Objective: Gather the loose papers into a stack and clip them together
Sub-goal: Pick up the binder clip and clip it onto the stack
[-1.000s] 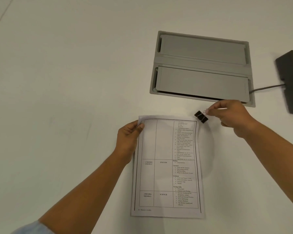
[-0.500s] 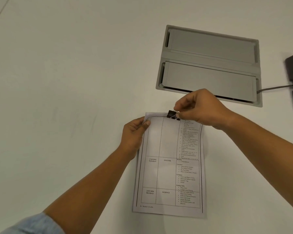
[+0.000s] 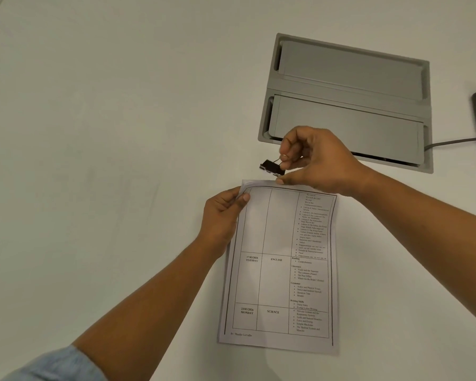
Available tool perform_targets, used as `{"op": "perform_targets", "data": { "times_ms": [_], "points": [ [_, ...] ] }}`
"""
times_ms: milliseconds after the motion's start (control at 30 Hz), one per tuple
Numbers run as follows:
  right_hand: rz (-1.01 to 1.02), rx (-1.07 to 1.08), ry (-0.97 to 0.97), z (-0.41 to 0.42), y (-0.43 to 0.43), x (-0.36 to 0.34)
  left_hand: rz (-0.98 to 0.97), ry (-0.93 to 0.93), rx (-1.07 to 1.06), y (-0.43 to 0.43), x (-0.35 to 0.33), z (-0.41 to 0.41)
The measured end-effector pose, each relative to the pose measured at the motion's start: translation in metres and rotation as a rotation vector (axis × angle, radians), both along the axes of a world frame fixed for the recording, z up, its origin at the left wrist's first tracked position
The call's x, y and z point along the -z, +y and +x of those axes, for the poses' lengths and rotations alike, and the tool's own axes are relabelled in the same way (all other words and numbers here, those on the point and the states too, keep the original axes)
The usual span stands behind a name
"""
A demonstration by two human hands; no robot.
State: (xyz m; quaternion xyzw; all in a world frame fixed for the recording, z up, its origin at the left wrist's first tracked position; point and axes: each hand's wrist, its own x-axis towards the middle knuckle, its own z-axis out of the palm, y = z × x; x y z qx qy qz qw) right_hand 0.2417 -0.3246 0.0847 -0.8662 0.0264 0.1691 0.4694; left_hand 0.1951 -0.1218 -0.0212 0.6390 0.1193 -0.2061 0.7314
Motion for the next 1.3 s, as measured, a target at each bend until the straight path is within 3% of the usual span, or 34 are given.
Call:
{"op": "perform_targets", "data": {
  "times_ms": [333,733,1067,1300],
  "points": [
    [-0.089,-0.057,0.098,-0.003,-0.004,0.001,0.009,0.001,-0.007,-0.001,0.002,0.001],
    [-0.269,-0.152,-0.110,0.000,-0.004,-0.009,0.013,-0.002,0.003,-0.001,0.001,0.001],
    [-0.495,-0.378,-0.141,0.016,0.002,-0.011,-0.004,-0.008,0.000,0.000,0.005,0.002],
    [-0.602,-0.522,-0.058,0.028,0.015,-0.001,0.025,-0.026,0.007,-0.002,0.004,0.001]
  ]
}}
